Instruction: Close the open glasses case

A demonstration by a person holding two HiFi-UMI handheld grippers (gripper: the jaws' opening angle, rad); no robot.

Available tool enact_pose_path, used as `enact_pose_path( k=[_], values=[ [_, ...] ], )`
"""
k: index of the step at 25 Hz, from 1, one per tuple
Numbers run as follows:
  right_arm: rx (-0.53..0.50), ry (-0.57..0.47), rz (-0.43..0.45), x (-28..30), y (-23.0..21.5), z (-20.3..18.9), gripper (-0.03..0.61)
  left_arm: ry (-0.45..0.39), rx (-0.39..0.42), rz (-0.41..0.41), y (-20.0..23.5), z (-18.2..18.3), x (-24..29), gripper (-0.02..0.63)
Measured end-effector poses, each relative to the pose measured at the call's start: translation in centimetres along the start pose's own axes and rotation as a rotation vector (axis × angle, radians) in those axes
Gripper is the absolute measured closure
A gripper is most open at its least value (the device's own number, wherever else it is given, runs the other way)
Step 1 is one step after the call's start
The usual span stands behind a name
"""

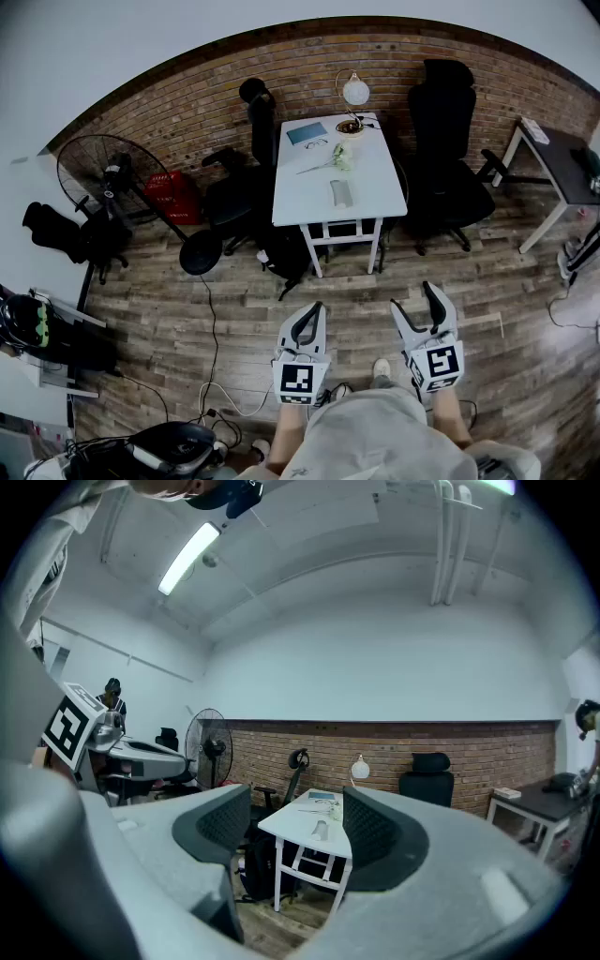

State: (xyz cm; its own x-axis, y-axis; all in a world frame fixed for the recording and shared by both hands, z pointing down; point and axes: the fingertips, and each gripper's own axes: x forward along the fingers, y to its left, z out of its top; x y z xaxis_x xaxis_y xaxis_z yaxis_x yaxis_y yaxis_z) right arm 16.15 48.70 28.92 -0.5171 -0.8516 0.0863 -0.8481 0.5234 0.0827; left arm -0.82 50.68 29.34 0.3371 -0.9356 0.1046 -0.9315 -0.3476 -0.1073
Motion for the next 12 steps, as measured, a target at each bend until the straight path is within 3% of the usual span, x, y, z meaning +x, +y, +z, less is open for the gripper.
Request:
enact_pose_path(
  k=[12],
  values=[
    [-0.002,0.017,-0.008,3.4,2.7,-0.5,0.270,-0.031,-0.010,-0.049,3.1,-0.6,1.4,0.611]
  ],
)
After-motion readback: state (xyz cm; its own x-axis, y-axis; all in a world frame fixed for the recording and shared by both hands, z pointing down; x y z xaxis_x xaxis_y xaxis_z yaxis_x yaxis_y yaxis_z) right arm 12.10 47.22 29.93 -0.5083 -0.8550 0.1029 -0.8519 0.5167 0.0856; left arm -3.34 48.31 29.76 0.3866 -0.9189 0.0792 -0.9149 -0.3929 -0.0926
